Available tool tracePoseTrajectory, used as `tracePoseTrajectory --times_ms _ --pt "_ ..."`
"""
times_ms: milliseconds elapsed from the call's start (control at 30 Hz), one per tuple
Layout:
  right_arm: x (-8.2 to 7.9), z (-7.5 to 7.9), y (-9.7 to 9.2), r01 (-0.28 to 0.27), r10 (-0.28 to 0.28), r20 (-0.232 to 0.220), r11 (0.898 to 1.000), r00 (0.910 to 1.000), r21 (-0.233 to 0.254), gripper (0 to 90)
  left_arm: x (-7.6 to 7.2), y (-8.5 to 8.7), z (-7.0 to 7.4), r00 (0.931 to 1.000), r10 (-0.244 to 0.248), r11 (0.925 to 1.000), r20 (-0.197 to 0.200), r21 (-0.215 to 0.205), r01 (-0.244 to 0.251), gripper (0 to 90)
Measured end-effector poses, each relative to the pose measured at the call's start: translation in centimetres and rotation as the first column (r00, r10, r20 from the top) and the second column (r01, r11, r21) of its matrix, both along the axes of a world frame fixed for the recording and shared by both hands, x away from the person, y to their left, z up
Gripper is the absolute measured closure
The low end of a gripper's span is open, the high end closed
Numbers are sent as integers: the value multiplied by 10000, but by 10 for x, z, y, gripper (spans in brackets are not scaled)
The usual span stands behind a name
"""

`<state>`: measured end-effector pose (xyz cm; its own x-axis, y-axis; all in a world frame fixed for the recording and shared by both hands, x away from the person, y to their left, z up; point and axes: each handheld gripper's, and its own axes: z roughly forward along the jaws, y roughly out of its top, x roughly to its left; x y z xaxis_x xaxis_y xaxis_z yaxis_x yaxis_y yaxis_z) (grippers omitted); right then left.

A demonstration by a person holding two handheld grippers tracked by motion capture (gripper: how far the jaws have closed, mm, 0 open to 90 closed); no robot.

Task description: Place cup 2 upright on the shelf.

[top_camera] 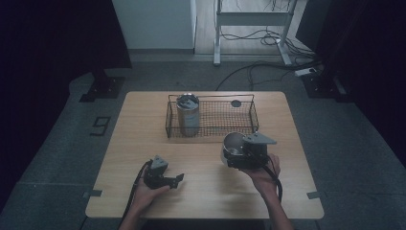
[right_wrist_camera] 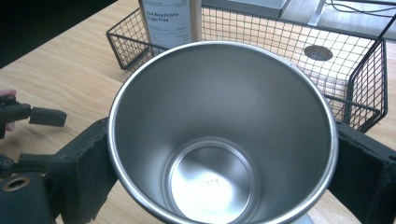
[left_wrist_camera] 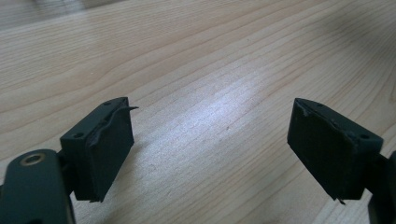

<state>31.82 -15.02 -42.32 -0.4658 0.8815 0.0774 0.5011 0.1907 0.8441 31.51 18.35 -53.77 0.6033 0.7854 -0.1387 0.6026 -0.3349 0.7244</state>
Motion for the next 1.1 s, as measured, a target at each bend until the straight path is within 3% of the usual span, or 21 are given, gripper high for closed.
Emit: tracePoseTrajectory --times_ms 333,667,767,1100 --pt "13 10 6 -41 42 106 10000 9999 -82 66 -1 -1 0 10000 14 10000 -17 -5 -14 145" --pt "25 15 6 30 -31 64 9999 10000 160 66 -1 -1 -1 10000 -9 10000 -39 14 9 145" --pt "32 15 9 16 -16 15 9998 10000 -190 66 -1 -1 -1 10000 20 10000 -43 36 -20 146" --pt "46 18 15 -41 39 -107 9997 9999 -227 66 0 1 -1 10000 45 10000 -38 79 -44 146"
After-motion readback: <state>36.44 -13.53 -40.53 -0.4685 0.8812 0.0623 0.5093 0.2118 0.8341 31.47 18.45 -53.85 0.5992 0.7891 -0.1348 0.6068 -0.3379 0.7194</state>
